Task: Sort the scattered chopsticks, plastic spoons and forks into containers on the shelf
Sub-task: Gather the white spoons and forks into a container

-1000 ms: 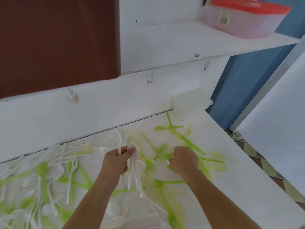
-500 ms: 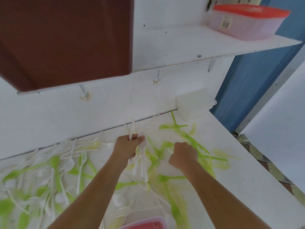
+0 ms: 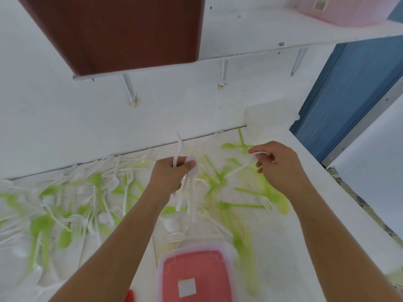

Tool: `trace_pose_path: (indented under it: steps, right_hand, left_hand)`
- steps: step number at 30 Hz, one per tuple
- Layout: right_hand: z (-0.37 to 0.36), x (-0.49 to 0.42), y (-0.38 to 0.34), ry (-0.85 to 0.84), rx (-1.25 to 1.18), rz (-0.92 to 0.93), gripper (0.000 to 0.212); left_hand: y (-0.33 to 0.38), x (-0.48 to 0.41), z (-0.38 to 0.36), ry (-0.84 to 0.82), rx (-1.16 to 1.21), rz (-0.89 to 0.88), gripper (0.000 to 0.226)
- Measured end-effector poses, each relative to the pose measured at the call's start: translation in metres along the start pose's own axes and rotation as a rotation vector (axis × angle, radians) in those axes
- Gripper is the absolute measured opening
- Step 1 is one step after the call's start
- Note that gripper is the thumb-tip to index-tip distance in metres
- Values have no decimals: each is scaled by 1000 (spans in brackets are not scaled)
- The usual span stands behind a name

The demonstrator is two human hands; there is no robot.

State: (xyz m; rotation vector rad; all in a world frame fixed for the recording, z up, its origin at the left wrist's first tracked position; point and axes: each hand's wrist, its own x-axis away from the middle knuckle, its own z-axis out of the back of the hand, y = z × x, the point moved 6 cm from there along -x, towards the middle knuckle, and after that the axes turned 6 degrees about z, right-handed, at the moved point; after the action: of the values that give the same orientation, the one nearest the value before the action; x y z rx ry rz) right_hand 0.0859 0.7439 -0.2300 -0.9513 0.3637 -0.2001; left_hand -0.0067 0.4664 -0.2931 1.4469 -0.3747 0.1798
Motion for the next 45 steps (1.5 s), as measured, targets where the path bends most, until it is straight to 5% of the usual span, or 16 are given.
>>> trace_pose_path:
  steps: [4, 10, 14, 17, 24, 35, 45]
  right_hand:
    - [-43, 8, -28, -174, -105, -23, 28]
    - [-93, 22, -34, -137, -109, -27, 23]
    - [-107, 29, -28, -219, -152, -147, 17]
    - [-113, 37, -25, -305, -273, -251, 11]
    - [-131, 44, -13, -227, -318, -291, 6]
    - [-148, 41, -2, -28, -322, -280, 14]
    - [-137, 2, 13, -9, -478, -351, 11]
  left_hand:
    - [-3, 18, -13, -57, -2, -16, 4]
    - [-18, 37, -29, -152, 8, 37, 26]
    - [-36, 40, -27, -188, 256, 212, 9]
    - [-46, 41, -27, -220, 425, 348, 20]
    - [-61, 46, -26, -252, 588, 434, 17]
    - [-80, 42, 0, -369, -20, 208, 36]
    - [-53, 1, -24, -397, -107, 138, 24]
